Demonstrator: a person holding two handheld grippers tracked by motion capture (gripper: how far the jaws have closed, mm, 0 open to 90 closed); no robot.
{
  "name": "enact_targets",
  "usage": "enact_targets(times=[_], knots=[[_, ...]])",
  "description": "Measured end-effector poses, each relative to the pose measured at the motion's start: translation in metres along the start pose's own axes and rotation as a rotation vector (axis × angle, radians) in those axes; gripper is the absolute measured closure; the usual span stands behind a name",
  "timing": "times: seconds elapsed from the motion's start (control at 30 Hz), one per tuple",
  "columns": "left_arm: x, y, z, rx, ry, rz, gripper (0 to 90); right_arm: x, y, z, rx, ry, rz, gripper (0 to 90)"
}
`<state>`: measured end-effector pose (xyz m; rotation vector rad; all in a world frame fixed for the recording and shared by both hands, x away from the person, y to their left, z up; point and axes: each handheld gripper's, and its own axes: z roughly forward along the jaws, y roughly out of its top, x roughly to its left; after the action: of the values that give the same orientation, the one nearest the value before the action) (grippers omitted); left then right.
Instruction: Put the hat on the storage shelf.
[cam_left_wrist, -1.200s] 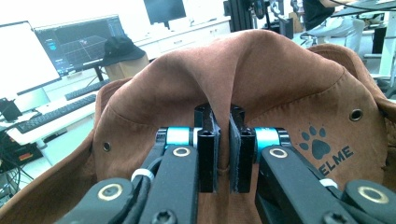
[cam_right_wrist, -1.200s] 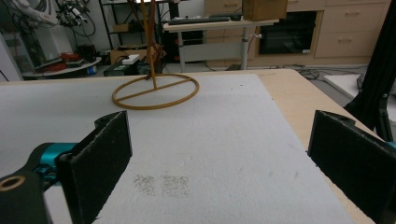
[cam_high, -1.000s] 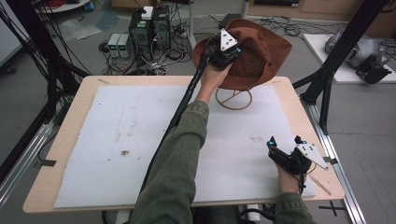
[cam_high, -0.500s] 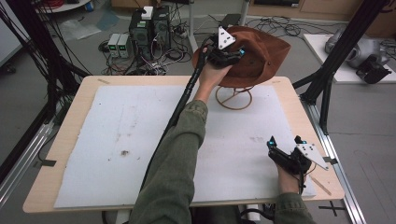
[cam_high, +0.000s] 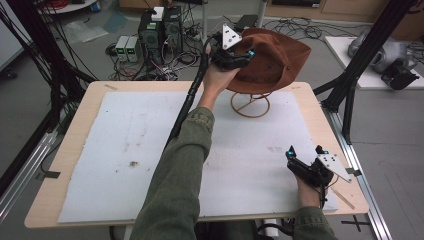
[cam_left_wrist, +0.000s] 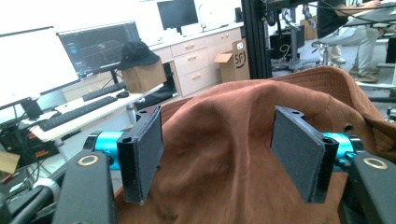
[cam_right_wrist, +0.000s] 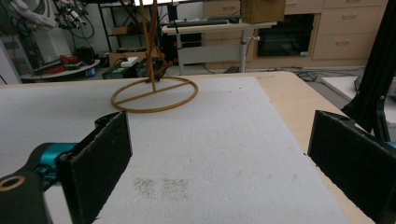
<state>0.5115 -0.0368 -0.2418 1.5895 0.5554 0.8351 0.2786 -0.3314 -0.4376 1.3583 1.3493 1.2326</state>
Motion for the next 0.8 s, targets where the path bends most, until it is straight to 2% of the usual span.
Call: enact_targets(times=[0.1,0.2,0.23,0.3,0.33,0.37,0.43,0.47,0.5,0.53,0.57,0.67,0.7,0.73,0.77,0.8], knots=[[0.004,0.0,-0.017,-0.006,0.005,-0.009,31.2,0.001,0.0,0.001,-0.004,0.0,0.002,5.5],[0.006,0.0,-0.026,-0.016,0.006,-0.024,30.3,0.001,0.0,0.0,-0.001,0.001,-0.005,5.5],[0.01,0.0,-0.037,-0.018,0.002,-0.026,29.9,0.002,0.0,0.0,-0.002,0.002,-0.004,5.4],[0.011,0.0,-0.042,-0.019,0.001,-0.026,29.1,0.002,0.0,0.001,-0.001,0.003,-0.005,5.5],[0.012,-0.001,-0.047,-0.022,0.001,-0.027,28.9,0.002,0.0,0.001,-0.001,0.002,-0.003,5.5],[0.014,-0.003,-0.06,-0.031,-0.003,-0.03,28.3,0.002,0.0,0.001,0.001,0.001,-0.006,5.4],[0.015,-0.007,-0.074,-0.02,0.002,-0.014,27.2,0.001,0.0,0.001,0.001,0.001,-0.002,5.5],[0.015,-0.007,-0.074,-0.02,0.002,-0.014,26.4,0.001,0.0,0.001,0.001,0.001,-0.002,5.5],[0.017,-0.009,-0.081,-0.018,0.004,-0.02,25.5,0.001,0.0,0.001,-0.002,-0.001,-0.002,5.5],[0.021,-0.015,-0.097,-0.013,0.012,-0.023,25.5,0.001,0.0,0.0,0.001,0.0,-0.002,5.4],[0.021,-0.015,-0.097,-0.013,0.012,-0.023,25.1,0.001,0.0,0.0,0.002,-0.001,-0.004,5.4],[0.026,-0.026,-0.123,-0.025,0.031,-0.042,24.3,0.002,0.0,-0.001,0.001,-0.001,0.001,5.5],[0.029,-0.036,-0.142,-0.028,0.034,-0.063,22.9,0.002,0.0,-0.001,0.003,-0.004,-0.005,5.5],[0.029,-0.036,-0.142,-0.028,0.034,-0.063,22.6,0.002,0.0,-0.001,0.003,-0.004,-0.005,5.5],[0.03,-0.048,-0.162,-0.031,0.059,-0.062,22.6,0.003,-0.001,0.0,0.0,-0.006,-0.006,5.5],[0.03,-0.048,-0.162,-0.031,0.059,-0.062,22.6,0.003,-0.001,0.0,0.0,-0.006,-0.006,5.5]])
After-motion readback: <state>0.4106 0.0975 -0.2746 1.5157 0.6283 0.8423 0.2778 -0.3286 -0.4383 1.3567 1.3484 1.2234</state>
